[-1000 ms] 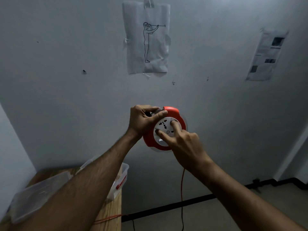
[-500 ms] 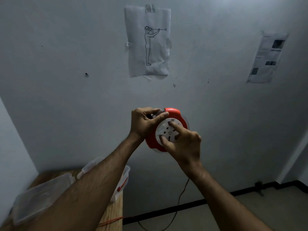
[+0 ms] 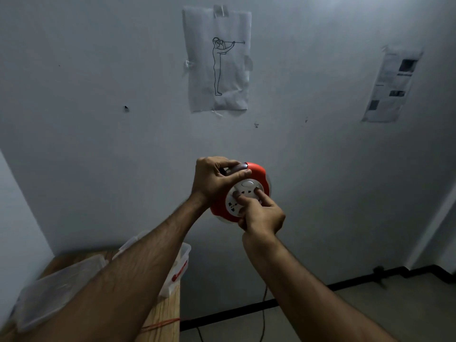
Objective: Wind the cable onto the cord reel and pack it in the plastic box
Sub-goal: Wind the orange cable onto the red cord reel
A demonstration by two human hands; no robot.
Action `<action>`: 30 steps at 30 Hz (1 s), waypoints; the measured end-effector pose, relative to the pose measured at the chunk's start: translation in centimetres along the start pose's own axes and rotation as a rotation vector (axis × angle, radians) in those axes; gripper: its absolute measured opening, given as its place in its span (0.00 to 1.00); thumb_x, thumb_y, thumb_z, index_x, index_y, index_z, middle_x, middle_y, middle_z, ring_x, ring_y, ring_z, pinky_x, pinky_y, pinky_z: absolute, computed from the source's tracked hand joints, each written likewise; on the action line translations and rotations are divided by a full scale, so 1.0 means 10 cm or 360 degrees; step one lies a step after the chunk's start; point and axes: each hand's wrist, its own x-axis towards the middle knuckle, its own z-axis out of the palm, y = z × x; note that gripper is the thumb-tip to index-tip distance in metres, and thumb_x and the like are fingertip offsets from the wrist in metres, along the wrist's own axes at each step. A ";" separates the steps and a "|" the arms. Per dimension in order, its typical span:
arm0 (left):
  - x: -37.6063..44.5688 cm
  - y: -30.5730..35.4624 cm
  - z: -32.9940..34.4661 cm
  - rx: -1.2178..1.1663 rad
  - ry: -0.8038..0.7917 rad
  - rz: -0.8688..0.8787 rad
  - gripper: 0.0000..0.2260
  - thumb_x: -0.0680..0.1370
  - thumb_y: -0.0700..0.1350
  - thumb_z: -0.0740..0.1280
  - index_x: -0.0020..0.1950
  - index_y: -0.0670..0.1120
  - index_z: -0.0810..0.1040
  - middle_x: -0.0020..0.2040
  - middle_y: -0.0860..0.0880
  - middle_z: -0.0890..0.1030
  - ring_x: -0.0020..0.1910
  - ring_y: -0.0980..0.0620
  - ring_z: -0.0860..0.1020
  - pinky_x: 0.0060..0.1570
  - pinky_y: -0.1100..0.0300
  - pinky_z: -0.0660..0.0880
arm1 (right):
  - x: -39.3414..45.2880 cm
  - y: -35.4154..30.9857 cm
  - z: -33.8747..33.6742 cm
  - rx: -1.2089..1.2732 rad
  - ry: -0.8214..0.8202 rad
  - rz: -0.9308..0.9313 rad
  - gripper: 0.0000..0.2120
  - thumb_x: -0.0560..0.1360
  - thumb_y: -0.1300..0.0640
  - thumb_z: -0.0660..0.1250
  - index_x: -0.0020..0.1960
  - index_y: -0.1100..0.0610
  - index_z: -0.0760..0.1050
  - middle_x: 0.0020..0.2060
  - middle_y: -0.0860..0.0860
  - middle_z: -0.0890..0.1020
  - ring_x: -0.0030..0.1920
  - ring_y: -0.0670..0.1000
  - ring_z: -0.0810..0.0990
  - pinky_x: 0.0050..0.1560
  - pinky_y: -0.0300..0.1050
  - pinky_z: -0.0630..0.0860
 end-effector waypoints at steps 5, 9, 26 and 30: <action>-0.02 0.00 0.00 -0.0029 0.0069 -0.0037 0.14 0.72 0.52 0.79 0.51 0.44 0.89 0.42 0.47 0.88 0.39 0.56 0.85 0.38 0.54 0.82 | 0.02 0.05 -0.04 -0.0341 0.0008 -0.0415 0.29 0.66 0.56 0.83 0.65 0.53 0.80 0.58 0.54 0.83 0.54 0.54 0.84 0.43 0.57 0.86; -0.04 0.00 0.05 -0.0023 0.0143 -0.0061 0.13 0.72 0.51 0.80 0.51 0.43 0.88 0.43 0.47 0.88 0.39 0.58 0.85 0.39 0.59 0.82 | 0.01 0.05 -0.04 -0.0525 0.0036 -0.0627 0.28 0.66 0.51 0.82 0.64 0.53 0.80 0.57 0.52 0.84 0.54 0.52 0.83 0.42 0.56 0.86; -0.14 0.05 0.24 -0.0109 0.0224 -0.0097 0.12 0.71 0.49 0.81 0.50 0.44 0.89 0.43 0.51 0.88 0.40 0.59 0.85 0.38 0.55 0.82 | 0.06 -0.25 0.13 0.0829 0.0084 0.0824 0.28 0.77 0.48 0.73 0.67 0.65 0.69 0.46 0.61 0.81 0.23 0.50 0.80 0.18 0.38 0.74; -0.08 0.03 0.18 -0.0158 0.0252 -0.0139 0.12 0.71 0.49 0.81 0.49 0.42 0.89 0.42 0.48 0.88 0.38 0.55 0.86 0.37 0.52 0.82 | 0.06 -0.37 0.02 0.0975 -0.0192 0.0977 0.25 0.78 0.52 0.72 0.68 0.65 0.70 0.53 0.66 0.80 0.21 0.50 0.79 0.18 0.39 0.75</action>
